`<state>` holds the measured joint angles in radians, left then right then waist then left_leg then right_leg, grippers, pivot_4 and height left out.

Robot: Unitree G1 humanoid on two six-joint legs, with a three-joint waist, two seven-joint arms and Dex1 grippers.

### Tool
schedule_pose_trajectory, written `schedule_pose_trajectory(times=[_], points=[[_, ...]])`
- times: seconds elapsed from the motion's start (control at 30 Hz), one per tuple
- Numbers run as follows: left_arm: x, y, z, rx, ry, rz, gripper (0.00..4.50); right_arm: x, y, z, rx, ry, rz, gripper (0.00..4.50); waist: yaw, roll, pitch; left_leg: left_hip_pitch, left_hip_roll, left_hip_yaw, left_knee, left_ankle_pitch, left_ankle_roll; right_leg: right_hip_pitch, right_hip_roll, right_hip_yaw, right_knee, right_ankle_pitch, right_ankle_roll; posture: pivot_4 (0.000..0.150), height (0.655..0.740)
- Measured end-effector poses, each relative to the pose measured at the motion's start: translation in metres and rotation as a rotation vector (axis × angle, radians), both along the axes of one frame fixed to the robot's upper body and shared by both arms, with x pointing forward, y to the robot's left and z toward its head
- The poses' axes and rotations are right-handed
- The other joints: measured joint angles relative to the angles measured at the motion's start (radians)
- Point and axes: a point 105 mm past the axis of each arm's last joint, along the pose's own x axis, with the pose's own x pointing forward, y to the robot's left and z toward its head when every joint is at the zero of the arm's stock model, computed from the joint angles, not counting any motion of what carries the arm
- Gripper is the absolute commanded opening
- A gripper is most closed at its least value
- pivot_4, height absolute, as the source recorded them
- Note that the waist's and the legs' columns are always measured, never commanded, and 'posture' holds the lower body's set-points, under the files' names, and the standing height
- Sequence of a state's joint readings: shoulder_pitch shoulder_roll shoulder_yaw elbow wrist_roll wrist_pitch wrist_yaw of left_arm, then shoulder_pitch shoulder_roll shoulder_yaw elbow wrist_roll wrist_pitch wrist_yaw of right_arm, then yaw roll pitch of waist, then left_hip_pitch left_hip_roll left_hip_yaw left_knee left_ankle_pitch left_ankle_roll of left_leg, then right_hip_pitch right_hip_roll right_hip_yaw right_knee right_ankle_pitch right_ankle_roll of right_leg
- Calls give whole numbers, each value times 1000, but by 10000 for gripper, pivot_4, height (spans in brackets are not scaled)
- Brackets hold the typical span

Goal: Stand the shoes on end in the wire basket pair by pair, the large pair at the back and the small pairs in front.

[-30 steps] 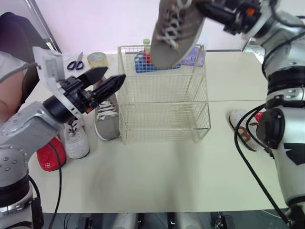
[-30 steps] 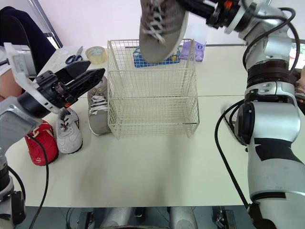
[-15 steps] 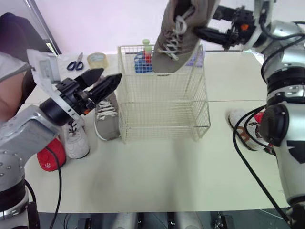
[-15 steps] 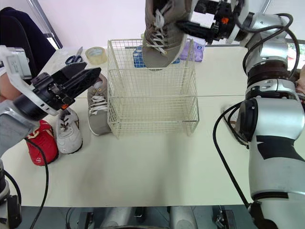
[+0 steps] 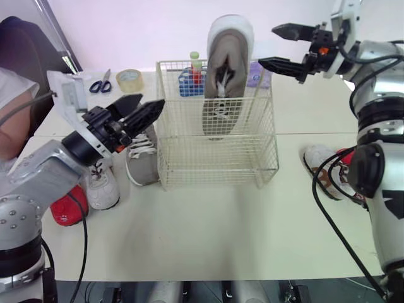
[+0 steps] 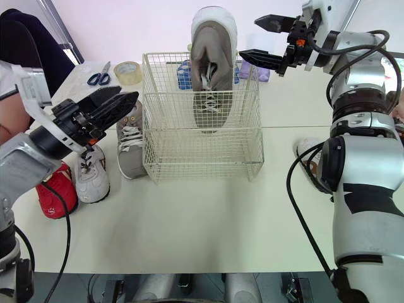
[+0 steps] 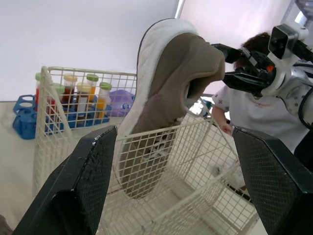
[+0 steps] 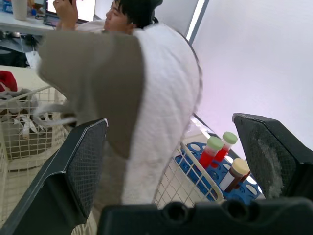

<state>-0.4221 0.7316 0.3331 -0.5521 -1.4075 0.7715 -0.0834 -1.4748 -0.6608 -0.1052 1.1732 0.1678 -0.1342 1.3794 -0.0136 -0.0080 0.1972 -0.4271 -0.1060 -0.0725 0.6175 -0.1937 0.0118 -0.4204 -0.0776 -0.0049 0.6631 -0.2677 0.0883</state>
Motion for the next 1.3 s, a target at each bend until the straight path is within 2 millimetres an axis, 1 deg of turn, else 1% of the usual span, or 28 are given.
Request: schedule_pose_trajectory(times=[0.07,0.2,0.27,0.4,0.43,0.5,0.57,0.7,0.83,0.87,0.9,1.0,1.1,1.13,1.3], points=[[0,-2,0,1,-4,-9,38753,0,-2,-3,1,13,-5,44470,0,0,0,0,0,0,0,0,0,0,0,0,0,0,0,1500,7400],[4,2,2,3,-13,6,38753,-5,-5,-12,4,29,8,44470,0,0,0,0,0,0,0,0,0,0,0,0,0,0,0,1500,7400],[6,4,2,12,-16,24,38753,-9,-6,-21,22,36,-14,44470,1,0,0,0,0,0,0,0,0,-1,0,0,0,0,0,1500,7400],[7,8,4,12,-24,44,38753,-15,6,-44,112,74,-78,44470,0,0,0,0,0,0,0,0,0,-2,0,1,2,0,0,1500,7400],[7,8,3,12,-24,45,38753,-15,10,-46,134,79,-97,44470,-1,0,0,0,0,0,0,0,0,-2,0,1,2,0,0,1500,7400],[9,8,2,9,-21,47,38753,-15,17,-46,172,73,-145,44470,0,0,0,0,0,0,0,1,0,-2,0,1,3,0,-1,1500,7400],[11,7,2,-1,-21,43,38753,-12,21,-42,214,58,-194,44470,2,-1,-1,0,0,0,1,2,0,-1,0,1,3,1,-1,1500,7400],[16,0,3,-14,-29,22,38753,-3,25,-41,288,70,-277,44470,3,-1,-1,0,0,0,2,2,1,0,0,1,2,1,-1,1500,7400],[20,-1,0,-22,-23,19,38753,-1,27,-41,318,85,-331,44470,1,-1,-1,0,0,0,2,2,1,-1,0,1,2,1,-1,1500,7400],[20,-2,-1,-24,-25,19,38753,-1,27,-41,324,86,-345,38988,2,-1,-1,0,0,0,1,2,1,-1,0,0,2,1,-1,1500,7400],[20,-2,-1,-28,-27,21,38753,1,29,-42,344,85,-364,36137,0,-1,-1,0,0,0,1,2,1,-1,0,0,2,1,-1,1500,7400],[22,-6,-1,-45,-27,9,38753,5,32,-43,391,79,-424,21575,0,-1,-1,0,0,0,2,3,1,-1,0,0,2,2,-2,1500,7400],[23,-8,-3,-51,-24,2,38753,5,29,-41,402,73,-462,6269,1,-1,-1,0,0,0,2,3,1,-1,0,0,2,2,-2,1500,7400],[24,-9,-4,-57,-22,-2,38753,5,29,-40,402,74,-466,2158,1,-1,-1,0,0,0,1,3,1,-1,0,0,2,2,-2,1500,7400],[25,-12,-6,-63,-22,-13,38753,-7,38,-31,388,60,-423,2158,1,-1,-1,-1,0,0,-1,3,1,-3,0,0,2,1,-2,1500,7400]])
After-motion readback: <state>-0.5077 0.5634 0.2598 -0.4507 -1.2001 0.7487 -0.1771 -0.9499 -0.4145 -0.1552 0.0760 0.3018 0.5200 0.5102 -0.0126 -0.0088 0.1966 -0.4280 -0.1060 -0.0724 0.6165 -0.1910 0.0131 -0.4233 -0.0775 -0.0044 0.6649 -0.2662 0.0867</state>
